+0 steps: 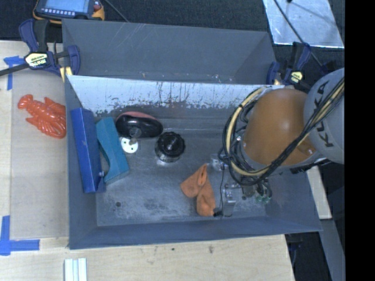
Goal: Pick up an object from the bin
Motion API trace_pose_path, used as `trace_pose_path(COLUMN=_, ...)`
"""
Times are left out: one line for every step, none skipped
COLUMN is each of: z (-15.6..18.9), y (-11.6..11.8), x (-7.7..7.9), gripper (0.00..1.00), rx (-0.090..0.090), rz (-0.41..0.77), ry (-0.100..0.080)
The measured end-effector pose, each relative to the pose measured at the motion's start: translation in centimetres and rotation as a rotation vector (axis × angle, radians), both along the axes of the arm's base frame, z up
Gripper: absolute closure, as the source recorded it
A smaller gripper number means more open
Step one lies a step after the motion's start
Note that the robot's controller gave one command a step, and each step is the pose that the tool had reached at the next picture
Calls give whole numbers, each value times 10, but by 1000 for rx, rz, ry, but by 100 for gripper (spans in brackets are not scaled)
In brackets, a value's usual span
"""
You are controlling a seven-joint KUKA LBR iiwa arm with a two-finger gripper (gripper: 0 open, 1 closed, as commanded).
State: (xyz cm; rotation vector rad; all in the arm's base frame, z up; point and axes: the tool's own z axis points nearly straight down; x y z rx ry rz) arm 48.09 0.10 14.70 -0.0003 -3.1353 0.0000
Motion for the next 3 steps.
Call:
trace_pose_path(z=4, y=0, x=2, gripper=0, rx=0, rz=0, ry=-9)
trace_pose_path(z=-52, y=20, x=11, gripper=0, rx=0, rz=-69, ry=-14)
trace_pose_path(z=-69, y=16, x=24, gripper=100, rx=0, rz=-68, ry=-13)
